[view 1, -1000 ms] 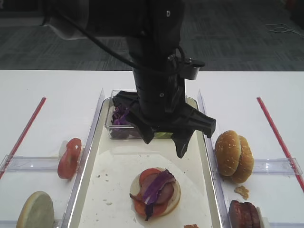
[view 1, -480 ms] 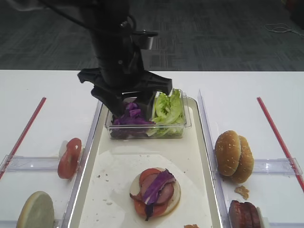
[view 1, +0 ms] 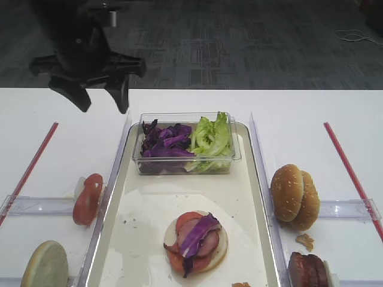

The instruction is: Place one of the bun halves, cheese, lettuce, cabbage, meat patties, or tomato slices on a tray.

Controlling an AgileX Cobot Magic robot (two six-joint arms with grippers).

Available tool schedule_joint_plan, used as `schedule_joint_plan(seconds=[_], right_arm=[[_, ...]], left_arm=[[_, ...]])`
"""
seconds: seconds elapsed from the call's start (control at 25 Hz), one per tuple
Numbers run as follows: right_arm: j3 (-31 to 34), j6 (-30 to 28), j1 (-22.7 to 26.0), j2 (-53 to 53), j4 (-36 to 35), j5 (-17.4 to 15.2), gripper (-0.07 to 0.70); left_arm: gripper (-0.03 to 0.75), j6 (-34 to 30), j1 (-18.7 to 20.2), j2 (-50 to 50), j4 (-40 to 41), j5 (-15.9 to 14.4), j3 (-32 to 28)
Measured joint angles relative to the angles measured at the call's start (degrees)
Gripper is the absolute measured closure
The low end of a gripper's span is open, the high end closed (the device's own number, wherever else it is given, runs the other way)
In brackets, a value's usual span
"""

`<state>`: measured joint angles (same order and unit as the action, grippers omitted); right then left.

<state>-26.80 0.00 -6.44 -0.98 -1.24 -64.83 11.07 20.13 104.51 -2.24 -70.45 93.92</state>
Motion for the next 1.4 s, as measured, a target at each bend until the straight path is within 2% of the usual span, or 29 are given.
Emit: schedule_joint_plan(seconds=[0.36, 0.64, 1.04, 1.4], right_arm=[[0.00, 0.00, 0.00, 0.00, 0.00, 0.00, 0.415], [0.00, 0.00, 0.00, 0.00, 0.00, 0.00, 0.416], [0.00, 0.00, 0.00, 0.00, 0.00, 0.00, 0.415], [0.00, 0.00, 0.00, 0.00, 0.00, 0.00, 0.415]], left_arm=[[0.256, -3.51, -11.50, -0.81, 0.74, 0.00, 0.00], [0.256, -5.91, -16.76, -0.81, 2.24, -0.11, 0.00], [0.256, -7.06, -17.74, -1.92, 2.24, -0.11, -0.91], [0.258, -7.77, -17.74, -13.90, 2.24, -0.20, -12.59]])
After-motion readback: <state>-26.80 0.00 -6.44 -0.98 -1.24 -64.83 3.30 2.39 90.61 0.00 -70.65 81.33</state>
